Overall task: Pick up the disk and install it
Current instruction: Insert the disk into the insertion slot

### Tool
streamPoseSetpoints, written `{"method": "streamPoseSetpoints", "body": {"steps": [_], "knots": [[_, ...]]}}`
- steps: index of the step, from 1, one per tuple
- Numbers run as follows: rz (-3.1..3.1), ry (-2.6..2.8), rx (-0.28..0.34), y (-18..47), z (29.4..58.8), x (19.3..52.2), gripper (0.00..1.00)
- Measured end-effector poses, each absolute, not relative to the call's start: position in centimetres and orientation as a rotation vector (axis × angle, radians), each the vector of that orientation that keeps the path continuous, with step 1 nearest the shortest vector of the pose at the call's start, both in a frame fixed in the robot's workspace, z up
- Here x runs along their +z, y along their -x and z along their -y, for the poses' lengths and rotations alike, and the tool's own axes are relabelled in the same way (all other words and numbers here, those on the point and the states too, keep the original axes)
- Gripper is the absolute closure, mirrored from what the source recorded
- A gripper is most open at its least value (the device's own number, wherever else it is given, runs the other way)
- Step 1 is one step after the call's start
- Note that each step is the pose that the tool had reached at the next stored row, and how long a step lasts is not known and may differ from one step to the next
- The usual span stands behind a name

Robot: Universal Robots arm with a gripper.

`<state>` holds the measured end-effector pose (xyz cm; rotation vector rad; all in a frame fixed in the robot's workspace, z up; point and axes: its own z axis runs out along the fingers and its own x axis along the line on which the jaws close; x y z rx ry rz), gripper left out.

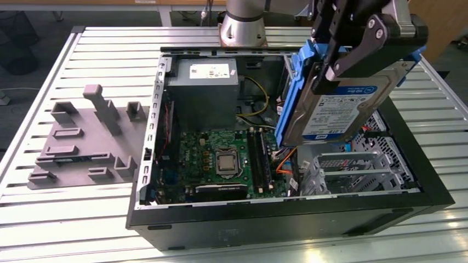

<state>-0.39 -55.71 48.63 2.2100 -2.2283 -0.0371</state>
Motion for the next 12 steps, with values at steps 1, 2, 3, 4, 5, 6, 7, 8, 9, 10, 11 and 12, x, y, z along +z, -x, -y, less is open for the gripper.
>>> {"method": "streamPoseSetpoints", "body": {"steps": [1, 2, 3, 4, 5, 6, 7, 8, 9, 10, 11, 12], "knots": [[2.228, -2.210, -0.037, 0.39, 55.71, 48.63, 0.64], [2.228, -2.210, -0.037, 0.39, 55.71, 48.63, 0.64], [2.228, -2.210, -0.037, 0.39, 55.71, 48.62, 0.64], [2.228, -2.210, -0.037, 0.39, 55.71, 48.62, 0.64], [2.228, -2.210, -0.037, 0.39, 55.71, 48.62, 0.64], [2.228, -2.210, -0.037, 0.39, 55.71, 48.62, 0.64], [2.228, -2.210, -0.037, 0.39, 55.71, 48.61, 0.64], [2.228, -2.210, -0.037, 0.39, 55.75, 48.61, 0.64], [2.228, -2.210, -0.037, 0.38, 55.86, 48.61, 0.64], [2.228, -2.210, -0.037, 0.38, 56.07, 48.61, 0.64], [2.229, -2.211, -0.038, 0.38, 56.35, 48.59, 0.64], [2.229, -2.211, -0.039, 0.38, 56.57, 48.56, 0.64]]}}
